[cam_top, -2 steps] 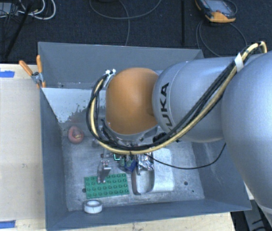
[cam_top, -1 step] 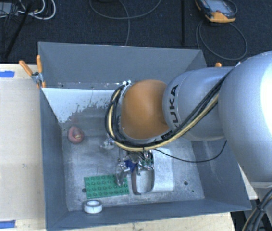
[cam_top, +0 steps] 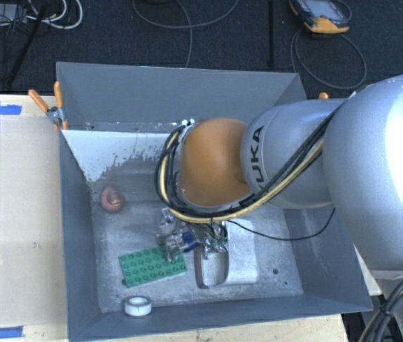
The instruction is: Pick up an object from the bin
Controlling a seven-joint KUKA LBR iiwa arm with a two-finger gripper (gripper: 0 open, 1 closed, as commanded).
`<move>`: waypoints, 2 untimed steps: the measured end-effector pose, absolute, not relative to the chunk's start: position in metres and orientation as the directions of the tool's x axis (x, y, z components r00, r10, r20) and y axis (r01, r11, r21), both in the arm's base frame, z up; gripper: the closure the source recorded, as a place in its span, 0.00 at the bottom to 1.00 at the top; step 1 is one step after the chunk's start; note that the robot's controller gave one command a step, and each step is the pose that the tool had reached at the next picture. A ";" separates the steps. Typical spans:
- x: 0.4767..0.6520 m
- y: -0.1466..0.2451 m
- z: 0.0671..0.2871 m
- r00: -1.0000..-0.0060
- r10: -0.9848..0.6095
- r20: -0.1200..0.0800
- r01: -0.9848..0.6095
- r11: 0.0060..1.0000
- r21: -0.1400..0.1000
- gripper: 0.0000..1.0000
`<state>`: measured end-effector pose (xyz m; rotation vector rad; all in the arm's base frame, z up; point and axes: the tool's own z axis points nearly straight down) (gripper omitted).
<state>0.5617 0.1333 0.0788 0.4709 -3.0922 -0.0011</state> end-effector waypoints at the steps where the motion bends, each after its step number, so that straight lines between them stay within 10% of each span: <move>1: 0.566 0.133 0.078 -0.955 -0.295 -0.010 -0.295 0.956 0.001 0.00; 2: 0.510 0.112 0.078 -0.964 -0.262 -0.050 -0.262 0.965 -0.001 0.00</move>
Offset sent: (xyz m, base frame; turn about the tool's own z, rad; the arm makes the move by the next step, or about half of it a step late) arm 0.0000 0.0000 0.0000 0.0000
